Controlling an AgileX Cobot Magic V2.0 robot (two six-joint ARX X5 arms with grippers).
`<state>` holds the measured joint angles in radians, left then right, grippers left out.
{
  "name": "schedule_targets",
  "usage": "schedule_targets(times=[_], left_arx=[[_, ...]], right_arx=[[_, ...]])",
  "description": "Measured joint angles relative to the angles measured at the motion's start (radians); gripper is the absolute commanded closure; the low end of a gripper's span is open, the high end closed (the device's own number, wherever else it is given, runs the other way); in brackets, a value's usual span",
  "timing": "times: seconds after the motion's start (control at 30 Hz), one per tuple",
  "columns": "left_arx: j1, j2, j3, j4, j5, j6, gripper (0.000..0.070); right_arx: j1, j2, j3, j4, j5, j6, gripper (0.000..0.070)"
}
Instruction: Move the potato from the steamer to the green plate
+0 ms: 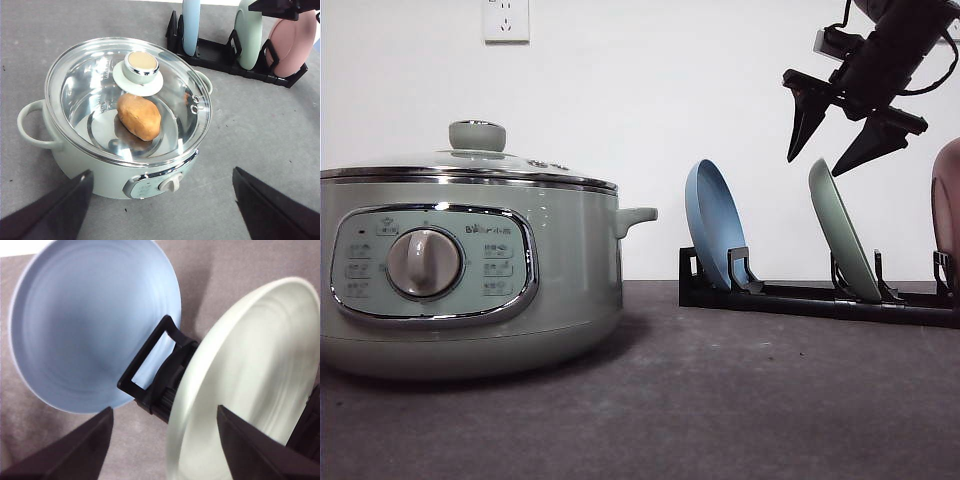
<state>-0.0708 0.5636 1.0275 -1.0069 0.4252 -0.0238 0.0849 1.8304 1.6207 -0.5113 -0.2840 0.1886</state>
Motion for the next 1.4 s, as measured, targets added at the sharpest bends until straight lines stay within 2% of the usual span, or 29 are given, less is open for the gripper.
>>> schedule_targets(times=[0.43, 0.87, 1.2, 1.4], left_arx=[[0.0, 0.0, 0.0, 0.0, 0.0, 0.0, 0.0134], [0.0, 0.0, 0.0, 0.0, 0.0, 0.0, 0.0134], [0.0, 0.0, 0.0, 0.0, 0.0, 0.0, 0.0134], [0.0, 0.0, 0.0, 0.0, 0.0, 0.0, 0.0134]], right_arx=[[0.0, 0.027, 0.0, 0.001, 0.001, 0.0, 0.0688], [0.0, -0.001, 0.0, 0.003, -0.005, 0.011, 0.0696], [0.006, -0.195, 0.0, 0.023, -0.055, 0.012, 0.0696], [0.048, -0.307, 0.0, -0.076, -0.055, -0.002, 0.0696]])
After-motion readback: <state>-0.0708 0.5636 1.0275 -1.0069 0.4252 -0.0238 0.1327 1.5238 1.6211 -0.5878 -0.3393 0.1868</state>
